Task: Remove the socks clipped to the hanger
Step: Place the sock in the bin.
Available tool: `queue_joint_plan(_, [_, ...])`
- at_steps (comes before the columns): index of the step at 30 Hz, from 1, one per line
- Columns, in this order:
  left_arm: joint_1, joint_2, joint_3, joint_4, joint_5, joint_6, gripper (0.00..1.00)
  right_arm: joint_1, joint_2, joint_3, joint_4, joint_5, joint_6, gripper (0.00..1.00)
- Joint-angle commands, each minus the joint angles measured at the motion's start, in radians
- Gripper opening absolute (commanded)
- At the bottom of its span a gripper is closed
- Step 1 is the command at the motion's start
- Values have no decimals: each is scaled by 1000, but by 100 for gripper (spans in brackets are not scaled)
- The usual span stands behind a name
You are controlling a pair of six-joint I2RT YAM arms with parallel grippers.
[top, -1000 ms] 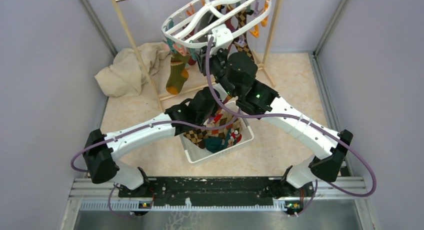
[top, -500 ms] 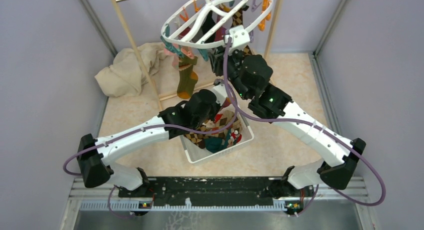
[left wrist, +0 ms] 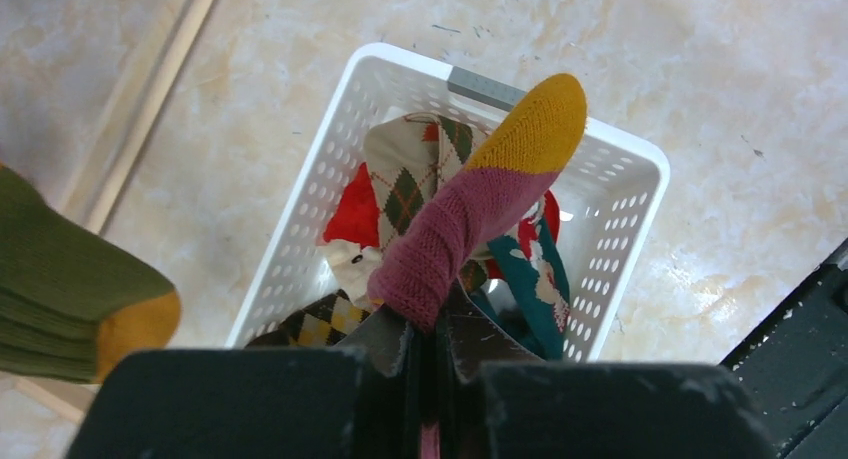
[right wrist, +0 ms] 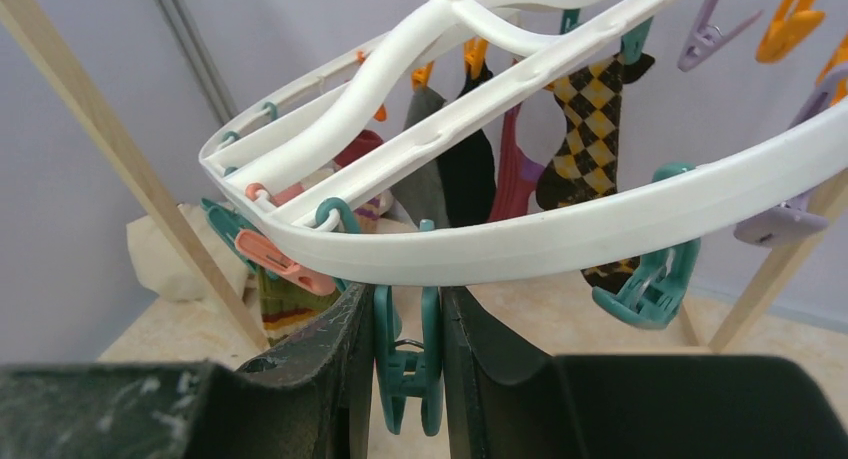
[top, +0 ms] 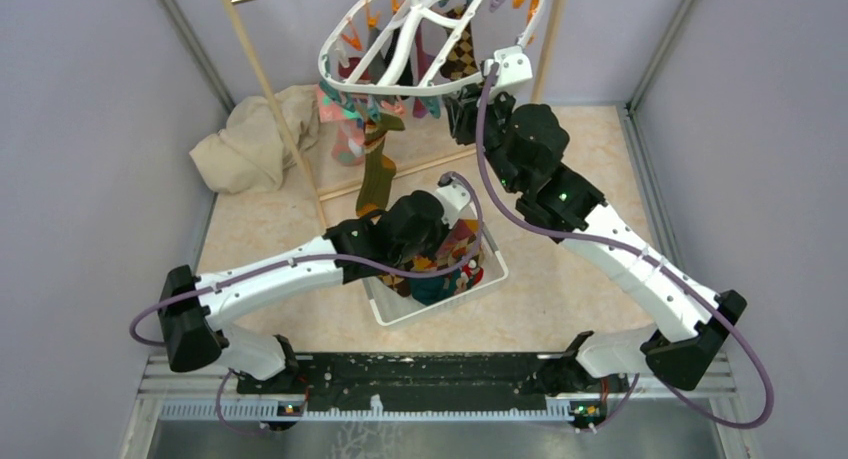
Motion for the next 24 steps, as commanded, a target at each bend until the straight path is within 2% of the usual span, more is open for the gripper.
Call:
queue_joint_plan(1, [-14,34,-11,10,21,-30,7,-41,-38,10,-13,-21,27,0])
queue_joint_plan(7, [-15,54,-37,26,-2,-39,10,-115,-39,19,-39,-51,55,0])
queue_joint_plan(12, [-15,50,-62,13,-14,-57,19,-195,-32,26,-58,-89,88,0])
queue_joint_plan(17, [-15,31,-101,8,-25,-76,35,-313,-16,29,-69,-174,152,0])
queue_joint_plan(24, [-15,16,-123,-18,-65,-100,56,-415,26,51,-75,-248,190,0])
